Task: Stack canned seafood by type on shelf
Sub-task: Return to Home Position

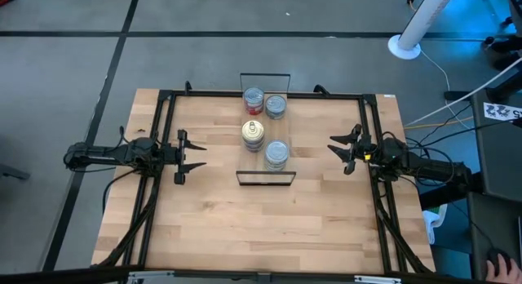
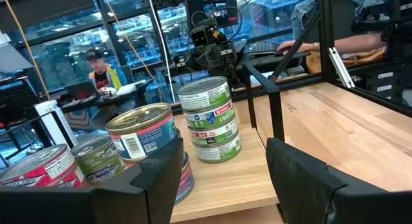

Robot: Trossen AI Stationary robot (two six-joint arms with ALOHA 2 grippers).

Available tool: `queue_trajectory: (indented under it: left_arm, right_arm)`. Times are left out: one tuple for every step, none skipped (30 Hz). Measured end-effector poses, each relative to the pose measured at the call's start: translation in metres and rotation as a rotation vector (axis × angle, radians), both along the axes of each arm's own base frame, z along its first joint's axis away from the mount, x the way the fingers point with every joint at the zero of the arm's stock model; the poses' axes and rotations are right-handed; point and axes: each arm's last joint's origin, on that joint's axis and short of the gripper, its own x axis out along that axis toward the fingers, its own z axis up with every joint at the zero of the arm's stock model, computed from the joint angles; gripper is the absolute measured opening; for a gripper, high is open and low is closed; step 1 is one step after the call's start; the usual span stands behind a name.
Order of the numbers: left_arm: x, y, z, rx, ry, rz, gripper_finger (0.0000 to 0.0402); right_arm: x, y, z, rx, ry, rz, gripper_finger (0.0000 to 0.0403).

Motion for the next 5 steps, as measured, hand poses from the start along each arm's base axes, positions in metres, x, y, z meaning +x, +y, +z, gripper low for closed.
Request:
queue_trajectory:
  left_arm:
    - [0.0000, 0.0000, 0.0000, 0.000, 0.000, 0.000, 0.0219]
    - [0.0000, 0.0000, 0.0000, 0.000, 0.000, 0.000, 0.0219]
    - [0.0000, 0.0000, 0.0000, 0.000, 0.000, 0.000, 0.0219]
    - [0.0000, 0.0000, 0.0000, 0.000, 0.000, 0.000, 0.0219]
    - [0.0000, 0.0000, 0.0000, 0.000, 0.000, 0.000, 0.0219]
  right_arm:
    - [0.0000, 0.0000, 0.0001, 0.000, 0.000, 0.000, 0.0161]
    - [0.0000, 0.0000, 0.0001, 0.000, 0.000, 0.000, 0.0161]
    - [0.0000, 0.0000, 0.0002, 0.000, -0.001, 0.000, 0.0161]
    - [0.0000, 0.0000, 0.0002, 0.000, -0.001, 0.000, 0.0161]
    - [0.0000, 0.0000, 0.0002, 0.000, -0.001, 0.000, 0.0161]
